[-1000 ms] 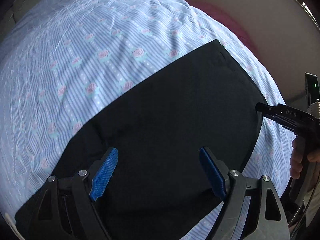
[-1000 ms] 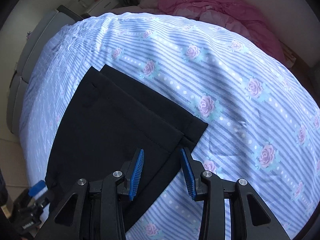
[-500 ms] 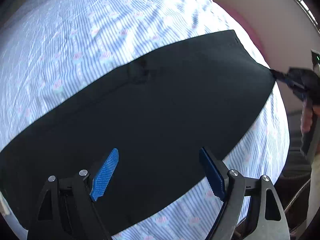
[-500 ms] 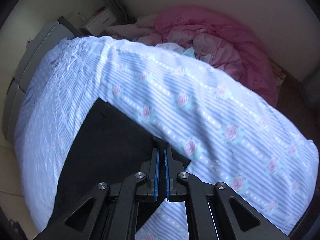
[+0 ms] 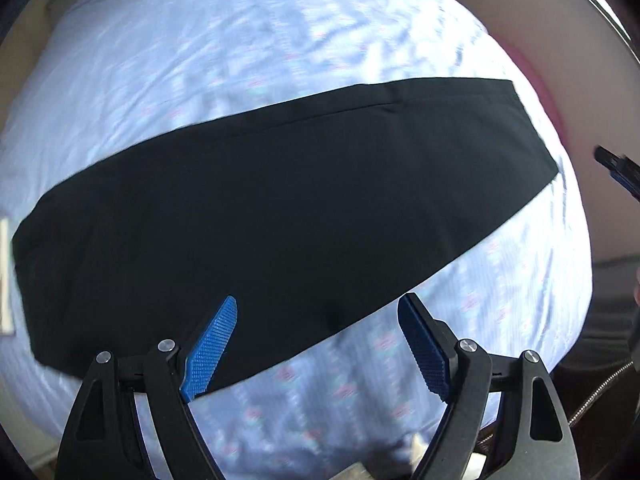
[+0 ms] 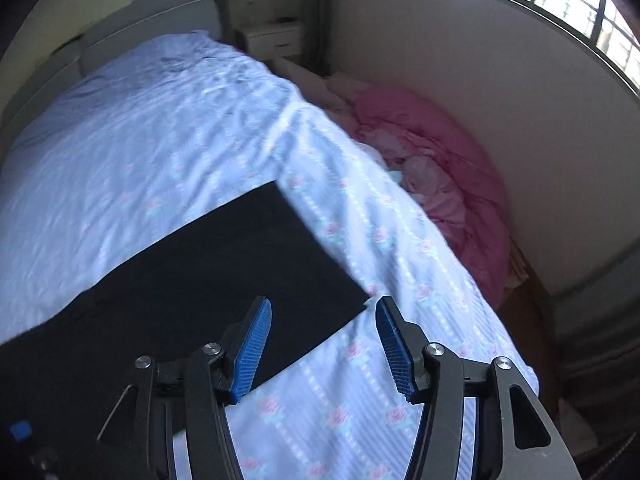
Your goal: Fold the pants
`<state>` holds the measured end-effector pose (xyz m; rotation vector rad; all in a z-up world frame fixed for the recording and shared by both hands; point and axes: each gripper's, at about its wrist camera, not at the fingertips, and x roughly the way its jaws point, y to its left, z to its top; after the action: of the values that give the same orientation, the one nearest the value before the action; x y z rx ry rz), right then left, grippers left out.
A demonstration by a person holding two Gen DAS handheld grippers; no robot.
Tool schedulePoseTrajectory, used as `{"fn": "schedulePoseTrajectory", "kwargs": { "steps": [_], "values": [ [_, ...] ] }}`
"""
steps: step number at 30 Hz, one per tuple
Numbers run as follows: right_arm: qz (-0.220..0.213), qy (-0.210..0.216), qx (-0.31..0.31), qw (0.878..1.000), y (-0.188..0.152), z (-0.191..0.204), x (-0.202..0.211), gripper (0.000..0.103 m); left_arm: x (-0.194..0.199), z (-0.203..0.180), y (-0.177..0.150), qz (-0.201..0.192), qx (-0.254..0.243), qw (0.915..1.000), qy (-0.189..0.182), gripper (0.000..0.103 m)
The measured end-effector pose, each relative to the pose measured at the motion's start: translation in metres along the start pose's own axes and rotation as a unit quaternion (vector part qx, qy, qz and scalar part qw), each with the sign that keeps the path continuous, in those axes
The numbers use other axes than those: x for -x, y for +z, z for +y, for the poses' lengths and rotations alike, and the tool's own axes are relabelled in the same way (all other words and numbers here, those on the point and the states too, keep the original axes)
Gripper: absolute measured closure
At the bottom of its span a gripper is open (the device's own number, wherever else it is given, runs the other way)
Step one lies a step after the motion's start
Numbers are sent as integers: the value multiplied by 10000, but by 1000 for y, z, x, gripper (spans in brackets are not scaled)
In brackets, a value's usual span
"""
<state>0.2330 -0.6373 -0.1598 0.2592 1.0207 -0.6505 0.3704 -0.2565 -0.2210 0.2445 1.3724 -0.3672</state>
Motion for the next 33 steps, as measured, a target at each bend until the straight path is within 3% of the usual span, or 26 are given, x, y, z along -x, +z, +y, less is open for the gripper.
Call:
{"fn": "schedulePoseTrajectory", "kwargs": {
  "steps": [6, 11, 16, 21, 25, 33],
  "values": [
    [132, 1321, 1051, 9856, -56, 93, 68, 48, 31, 96, -79, 0, 1080, 9930, 478, 20],
    [858, 2398, 1610, 9535, -128, 180, 86, 48, 49, 164, -147, -4, 2113, 9741, 802, 20],
    [1339, 2886, 2567, 9126, -196, 265, 99, 48, 54, 224, -203, 20, 2783, 9557, 961, 18],
    [1987, 2960, 3348, 8722, -273, 342, 86, 48, 33, 264, -238, 210, 3000, 9498, 865, 18],
    [2420, 2818, 3285, 8684, -312, 380, 68, 48, 12, 282, -251, 264, 2883, 9551, 635, 18],
    [2365, 2666, 2768, 8924, -332, 417, 48, 48, -10, 298, -245, 69, 2492, 9683, 173, 18]
  ]
}}
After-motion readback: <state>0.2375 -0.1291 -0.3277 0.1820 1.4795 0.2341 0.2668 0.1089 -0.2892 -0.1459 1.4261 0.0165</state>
